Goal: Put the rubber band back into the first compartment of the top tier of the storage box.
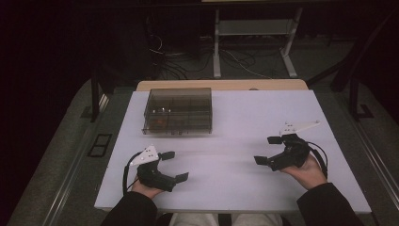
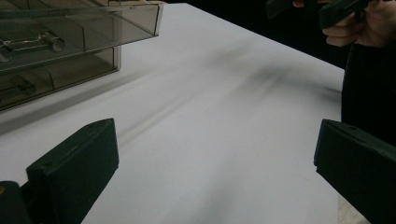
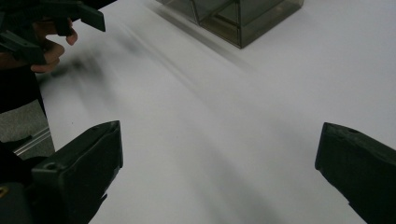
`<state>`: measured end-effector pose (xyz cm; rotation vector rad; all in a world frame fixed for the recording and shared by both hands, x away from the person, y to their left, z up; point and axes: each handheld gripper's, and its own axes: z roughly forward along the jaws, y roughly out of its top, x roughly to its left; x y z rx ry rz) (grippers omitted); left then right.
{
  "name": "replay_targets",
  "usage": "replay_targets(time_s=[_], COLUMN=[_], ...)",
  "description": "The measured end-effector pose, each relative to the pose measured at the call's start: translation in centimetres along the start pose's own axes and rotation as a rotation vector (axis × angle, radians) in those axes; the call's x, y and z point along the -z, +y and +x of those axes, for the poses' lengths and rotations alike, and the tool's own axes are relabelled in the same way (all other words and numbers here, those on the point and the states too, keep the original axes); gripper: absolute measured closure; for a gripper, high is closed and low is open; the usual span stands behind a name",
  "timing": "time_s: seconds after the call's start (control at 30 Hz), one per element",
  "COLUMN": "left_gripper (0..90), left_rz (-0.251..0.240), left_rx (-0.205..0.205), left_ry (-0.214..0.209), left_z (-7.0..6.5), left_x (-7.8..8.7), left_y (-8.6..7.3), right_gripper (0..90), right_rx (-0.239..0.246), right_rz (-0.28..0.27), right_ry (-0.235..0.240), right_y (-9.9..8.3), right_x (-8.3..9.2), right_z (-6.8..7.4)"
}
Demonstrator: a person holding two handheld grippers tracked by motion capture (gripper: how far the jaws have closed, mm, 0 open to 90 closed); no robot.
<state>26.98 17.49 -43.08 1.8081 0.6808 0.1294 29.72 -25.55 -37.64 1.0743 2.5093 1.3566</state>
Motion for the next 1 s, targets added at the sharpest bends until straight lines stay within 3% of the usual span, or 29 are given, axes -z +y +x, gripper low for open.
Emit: replay_targets(time_s=[0.63,1.0], left_gripper=[0.0,0.0], left_rz=[0.007,0.013], left_rx=[-0.001,-0.002], left_ry=[0.006,0.002], left_z=[0.0,0.0], left_x=[0.0,0.0], left_y=[0.0,0.0], right_gripper=[0.1,0.1], right_rx=[-0.057,-0.062], right_rz=[-0.038,-0.043], right_ry=[-0.034,-0.053], right_y=[-6.0,-6.9], right_x=[1.8,1.8], right_z=[-0.1,-0.2])
